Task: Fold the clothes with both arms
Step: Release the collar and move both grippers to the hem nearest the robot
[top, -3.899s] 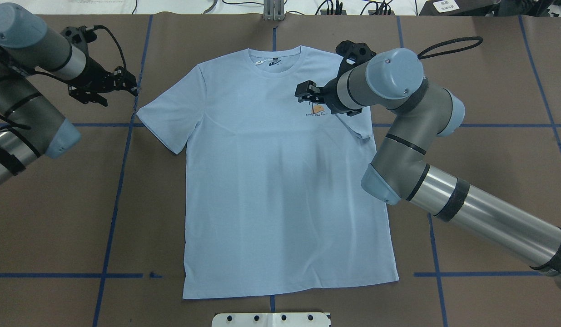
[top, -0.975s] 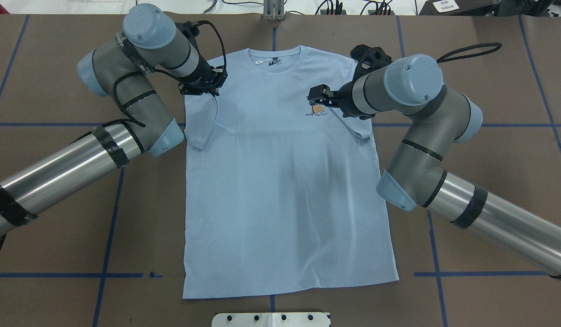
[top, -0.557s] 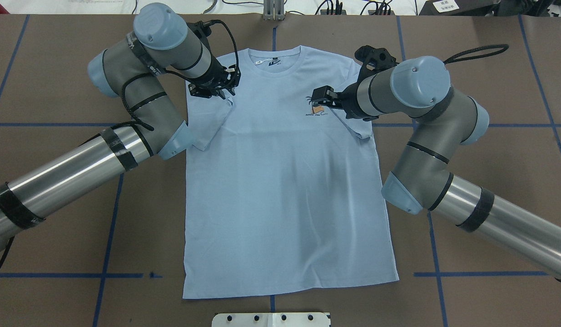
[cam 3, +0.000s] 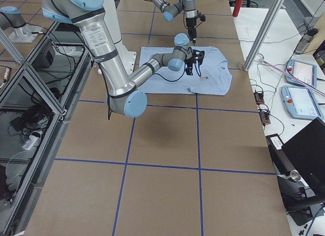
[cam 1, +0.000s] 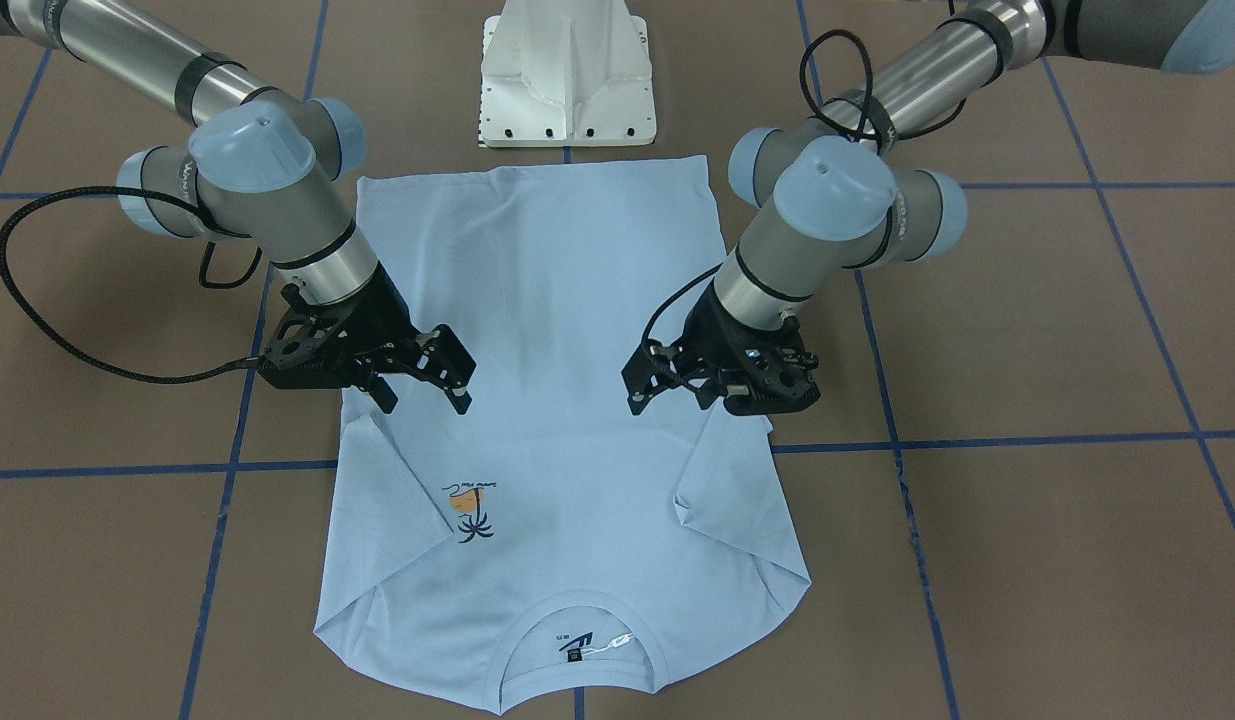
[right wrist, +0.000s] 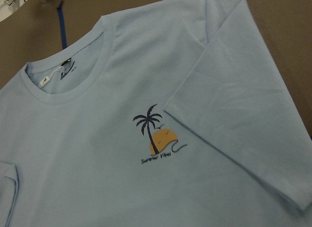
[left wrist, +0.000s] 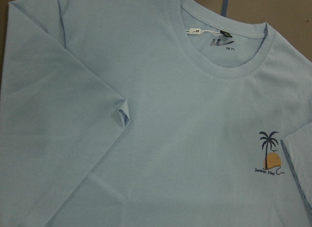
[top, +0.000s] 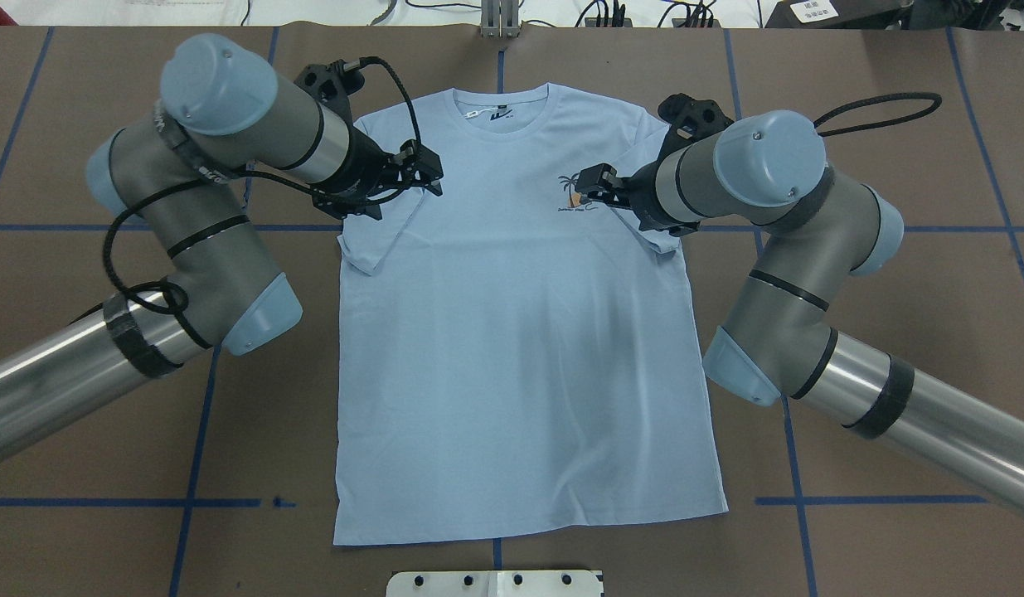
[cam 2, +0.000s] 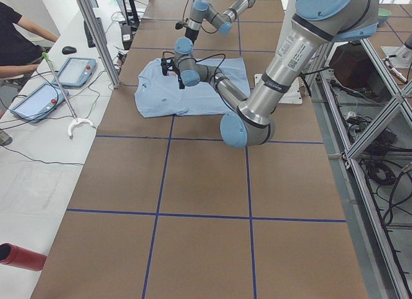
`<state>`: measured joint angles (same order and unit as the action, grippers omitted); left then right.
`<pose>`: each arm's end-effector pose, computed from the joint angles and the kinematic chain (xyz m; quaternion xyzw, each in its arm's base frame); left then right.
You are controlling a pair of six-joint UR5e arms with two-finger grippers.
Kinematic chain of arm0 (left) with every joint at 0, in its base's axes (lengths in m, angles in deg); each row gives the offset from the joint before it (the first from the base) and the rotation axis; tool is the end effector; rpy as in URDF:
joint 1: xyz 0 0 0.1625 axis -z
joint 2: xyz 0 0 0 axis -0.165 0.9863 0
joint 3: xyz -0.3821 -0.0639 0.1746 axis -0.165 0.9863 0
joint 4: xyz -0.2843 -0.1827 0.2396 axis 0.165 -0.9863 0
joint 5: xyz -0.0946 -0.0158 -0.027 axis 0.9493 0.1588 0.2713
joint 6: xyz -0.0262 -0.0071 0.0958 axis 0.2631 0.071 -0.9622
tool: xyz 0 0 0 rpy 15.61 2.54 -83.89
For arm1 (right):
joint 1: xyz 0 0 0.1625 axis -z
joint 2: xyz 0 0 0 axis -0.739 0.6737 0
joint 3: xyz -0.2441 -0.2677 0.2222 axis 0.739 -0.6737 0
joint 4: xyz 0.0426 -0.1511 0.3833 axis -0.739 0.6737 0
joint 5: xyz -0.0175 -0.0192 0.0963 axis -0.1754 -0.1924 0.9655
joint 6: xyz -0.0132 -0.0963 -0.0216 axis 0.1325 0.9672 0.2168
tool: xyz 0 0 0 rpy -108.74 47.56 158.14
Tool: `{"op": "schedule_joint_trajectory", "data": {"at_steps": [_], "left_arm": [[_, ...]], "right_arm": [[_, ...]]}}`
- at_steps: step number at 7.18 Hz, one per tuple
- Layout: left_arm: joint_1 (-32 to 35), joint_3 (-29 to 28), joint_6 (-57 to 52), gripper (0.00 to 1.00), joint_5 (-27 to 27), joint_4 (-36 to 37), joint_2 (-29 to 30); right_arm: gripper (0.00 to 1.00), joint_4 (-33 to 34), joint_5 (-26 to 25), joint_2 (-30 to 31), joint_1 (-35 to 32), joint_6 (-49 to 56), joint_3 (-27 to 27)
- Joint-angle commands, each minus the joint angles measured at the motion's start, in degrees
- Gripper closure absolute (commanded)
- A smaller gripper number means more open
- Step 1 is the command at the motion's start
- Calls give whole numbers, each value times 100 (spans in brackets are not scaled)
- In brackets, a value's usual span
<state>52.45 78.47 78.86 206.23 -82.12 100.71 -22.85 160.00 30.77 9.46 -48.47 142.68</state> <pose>0.4377 -0.5262 0.2213 0.0401 0.5616 -0.1270 0.8166 -0.4478 -0.4919 0.2811 0.0689 -0.5012 0.2190 0.8343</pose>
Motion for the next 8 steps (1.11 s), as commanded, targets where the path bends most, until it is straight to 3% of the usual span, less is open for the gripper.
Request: {"op": "schedule_joint_trajectory", "data": {"at_steps": [1, 4, 8], "left_arm": [[-24, 1277, 87, 6, 46, 149, -960], [-173, 1397, 393, 2, 46, 132, -1107], [-348, 1361, 657, 2, 20, 114, -1098]], "right_arm": [[0, 961, -593, 1277, 1017, -520, 1732], [4, 981, -1718, 2223, 2636, -1993, 2230], [11, 990, -2047, 2848, 3316, -2401, 2381]]}}
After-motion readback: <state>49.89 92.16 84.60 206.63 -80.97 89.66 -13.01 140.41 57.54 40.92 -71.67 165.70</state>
